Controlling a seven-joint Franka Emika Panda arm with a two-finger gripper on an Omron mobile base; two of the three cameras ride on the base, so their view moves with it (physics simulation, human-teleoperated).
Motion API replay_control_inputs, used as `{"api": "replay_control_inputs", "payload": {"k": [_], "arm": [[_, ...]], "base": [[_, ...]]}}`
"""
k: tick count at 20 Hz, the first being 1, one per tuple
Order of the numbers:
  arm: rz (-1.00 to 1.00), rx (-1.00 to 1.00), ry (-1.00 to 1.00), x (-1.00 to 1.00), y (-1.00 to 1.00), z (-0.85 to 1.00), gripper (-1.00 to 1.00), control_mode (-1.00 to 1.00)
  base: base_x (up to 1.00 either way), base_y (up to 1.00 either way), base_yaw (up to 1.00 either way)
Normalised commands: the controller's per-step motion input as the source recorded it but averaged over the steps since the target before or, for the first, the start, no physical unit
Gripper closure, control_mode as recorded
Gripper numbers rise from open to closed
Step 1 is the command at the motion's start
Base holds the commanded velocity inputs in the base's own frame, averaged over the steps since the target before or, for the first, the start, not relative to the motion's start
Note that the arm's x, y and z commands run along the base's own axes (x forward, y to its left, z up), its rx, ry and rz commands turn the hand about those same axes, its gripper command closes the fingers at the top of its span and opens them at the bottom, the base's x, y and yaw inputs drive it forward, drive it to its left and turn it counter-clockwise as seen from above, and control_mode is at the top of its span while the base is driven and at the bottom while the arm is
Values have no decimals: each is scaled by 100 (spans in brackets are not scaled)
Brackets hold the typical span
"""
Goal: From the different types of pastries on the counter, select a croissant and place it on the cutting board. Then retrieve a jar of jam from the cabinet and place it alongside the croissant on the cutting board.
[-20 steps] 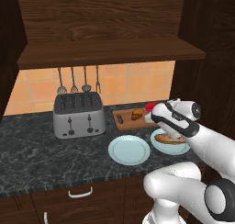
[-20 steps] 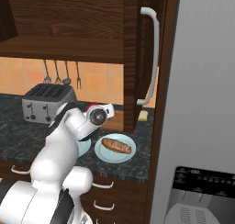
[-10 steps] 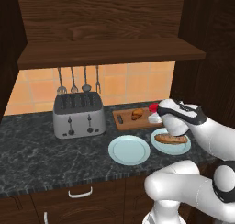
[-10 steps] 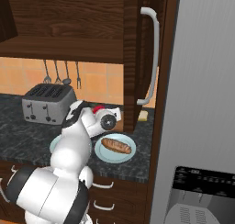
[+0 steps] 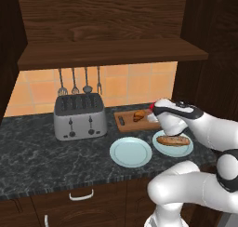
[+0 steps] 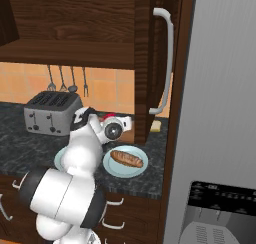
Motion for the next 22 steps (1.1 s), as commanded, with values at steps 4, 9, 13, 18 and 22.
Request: {"api": "replay_control_inputs", "payload": {"k": [4, 9, 13, 18, 22], "arm": [[-18, 0, -3, 29, 6, -1, 100, -100], [-1, 0, 0, 6, -7, 0, 100, -100], [-6, 1, 0, 15, -27, 0, 100, -100], [-1, 0, -1, 1, -1, 0, 100, -100], [-5, 2, 2, 22, -8, 0, 100, -100]], "base": [[0, 0, 0], [0, 0, 0], [0, 0, 0], [0, 0, 0], [0, 0, 0]]}}
